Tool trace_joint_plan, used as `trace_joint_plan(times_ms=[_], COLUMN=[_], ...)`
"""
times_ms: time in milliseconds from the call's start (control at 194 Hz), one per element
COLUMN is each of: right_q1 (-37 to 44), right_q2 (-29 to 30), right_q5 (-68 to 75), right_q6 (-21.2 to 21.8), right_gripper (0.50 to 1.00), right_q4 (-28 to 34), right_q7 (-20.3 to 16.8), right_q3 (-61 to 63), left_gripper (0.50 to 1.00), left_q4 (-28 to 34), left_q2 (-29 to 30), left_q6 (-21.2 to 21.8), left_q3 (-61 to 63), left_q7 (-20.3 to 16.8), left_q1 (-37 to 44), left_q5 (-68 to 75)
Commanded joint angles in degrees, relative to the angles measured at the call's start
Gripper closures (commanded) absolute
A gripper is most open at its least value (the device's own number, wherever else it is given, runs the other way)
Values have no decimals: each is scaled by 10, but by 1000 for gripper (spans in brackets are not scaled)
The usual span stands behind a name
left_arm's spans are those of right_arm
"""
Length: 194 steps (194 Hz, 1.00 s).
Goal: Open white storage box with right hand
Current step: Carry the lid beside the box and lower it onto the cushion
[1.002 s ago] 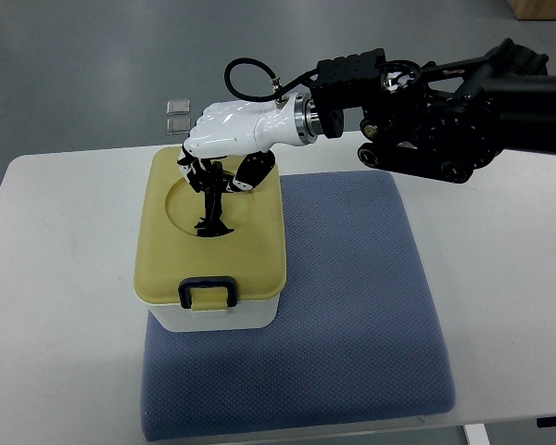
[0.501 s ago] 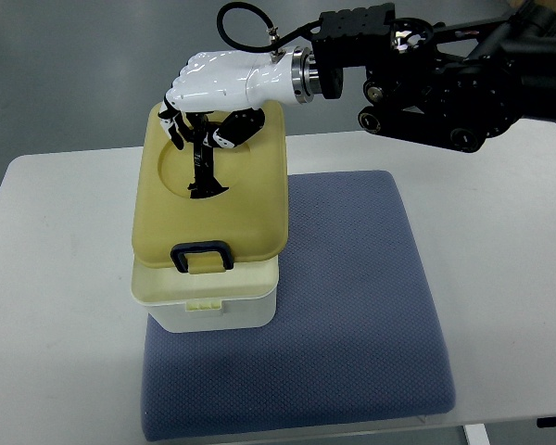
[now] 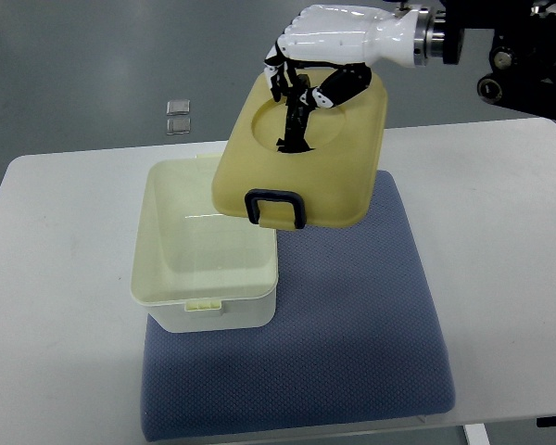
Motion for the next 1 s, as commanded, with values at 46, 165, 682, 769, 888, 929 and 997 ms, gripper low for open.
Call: trace_joint_plan(times_ms=[46, 165, 682, 769, 888, 929, 997], right_q1=[-37, -70, -207, -224, -232, -233, -234], right_q2=[-63, -103, -61, -46, -26, -22, -19], right_q5=[-21, -33, -45, -45, -45, -44, -43], right_q6=[0, -2, -48, -49, -55, -59, -60], right_gripper=[1000, 1000, 1000, 1000, 1000, 1000, 1000], right_q4=[8, 6, -43, -49, -52, -52, -52], right_q7=[14, 14, 14, 15, 15, 15, 15], right_q3=[-5, -14, -30, -30, -28, -27, -24], left_gripper=[500, 500, 500, 500, 500, 500, 500], left_q4=[-1, 0, -6, -6, -6, -6, -6], left_q2=[0, 0, 0, 0, 0, 0, 0], left_q6=[0, -1, 2, 2, 3, 3, 3], left_q3=[0, 0, 2, 1, 2, 2, 2], left_q7=[1, 3, 6, 6, 6, 6, 6], left_q1=[0, 0, 0, 0, 0, 0, 0], left_q5=[0, 0, 1, 1, 1, 1, 1])
